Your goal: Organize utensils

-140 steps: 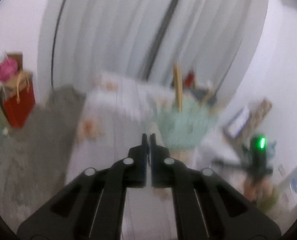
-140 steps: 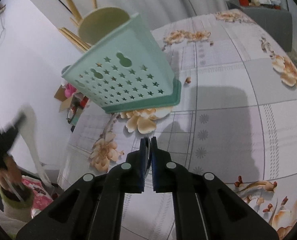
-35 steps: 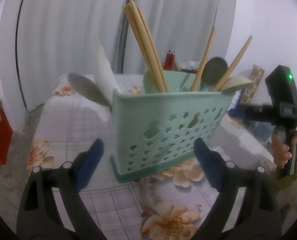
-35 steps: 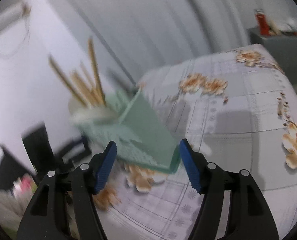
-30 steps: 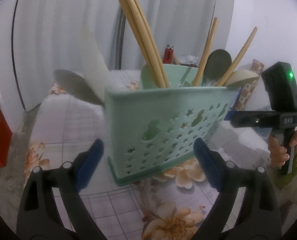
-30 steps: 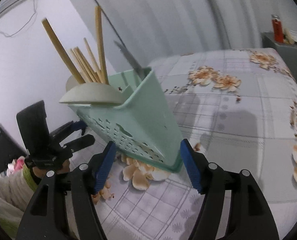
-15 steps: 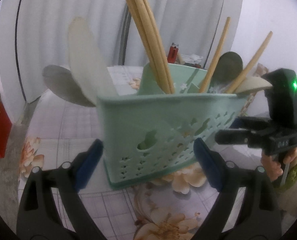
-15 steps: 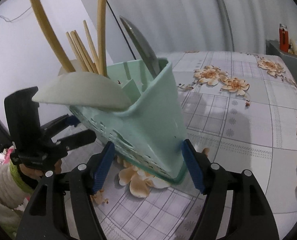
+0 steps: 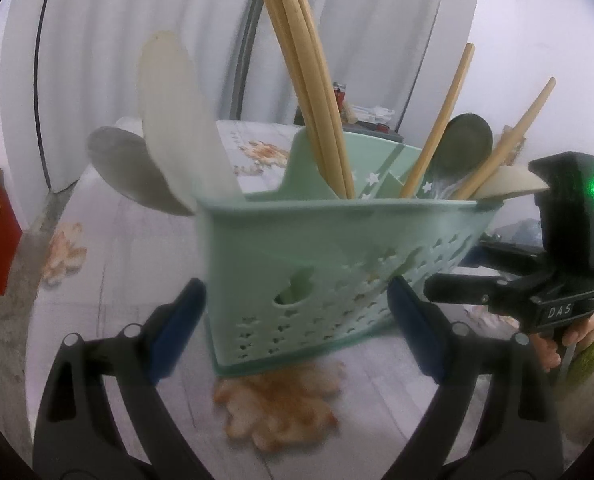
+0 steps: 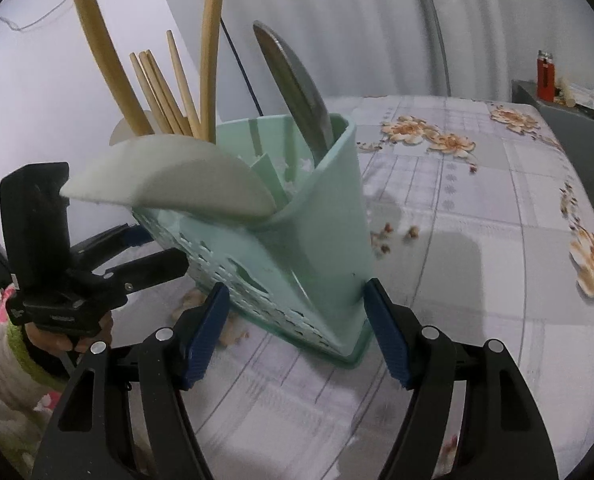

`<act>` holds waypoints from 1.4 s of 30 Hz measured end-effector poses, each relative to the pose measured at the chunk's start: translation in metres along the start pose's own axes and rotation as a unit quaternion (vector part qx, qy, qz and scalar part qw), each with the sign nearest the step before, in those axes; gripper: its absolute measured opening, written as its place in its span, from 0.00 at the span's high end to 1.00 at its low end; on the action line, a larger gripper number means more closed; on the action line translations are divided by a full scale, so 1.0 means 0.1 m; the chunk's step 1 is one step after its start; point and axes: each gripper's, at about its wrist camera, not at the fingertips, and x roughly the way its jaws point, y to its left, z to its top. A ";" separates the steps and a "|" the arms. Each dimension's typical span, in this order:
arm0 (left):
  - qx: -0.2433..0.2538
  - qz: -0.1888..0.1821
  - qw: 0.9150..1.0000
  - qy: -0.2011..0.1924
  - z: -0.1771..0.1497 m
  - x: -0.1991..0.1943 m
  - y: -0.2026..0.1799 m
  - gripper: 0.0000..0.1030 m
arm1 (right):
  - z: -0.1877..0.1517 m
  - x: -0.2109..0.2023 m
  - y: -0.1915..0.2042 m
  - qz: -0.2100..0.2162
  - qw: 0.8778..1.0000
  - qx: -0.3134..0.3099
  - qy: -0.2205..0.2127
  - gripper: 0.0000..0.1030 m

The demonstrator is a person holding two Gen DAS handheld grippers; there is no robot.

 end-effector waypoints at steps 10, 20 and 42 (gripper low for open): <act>-0.001 0.014 1.000 -0.007 -0.15 -0.14 -0.08 0.14 | -0.15 -0.12 0.04 -0.024 1.000 0.011 -0.004 0.33; -0.022 0.134 0.990 -0.037 -0.49 -0.76 -0.29 0.08 | -0.59 -0.43 0.42 -0.113 0.993 0.025 -0.008 0.24; -0.038 0.358 0.933 -0.027 -0.41 -1.34 -0.60 0.08 | -0.50 -0.71 1.07 -0.313 0.945 0.012 -0.092 0.06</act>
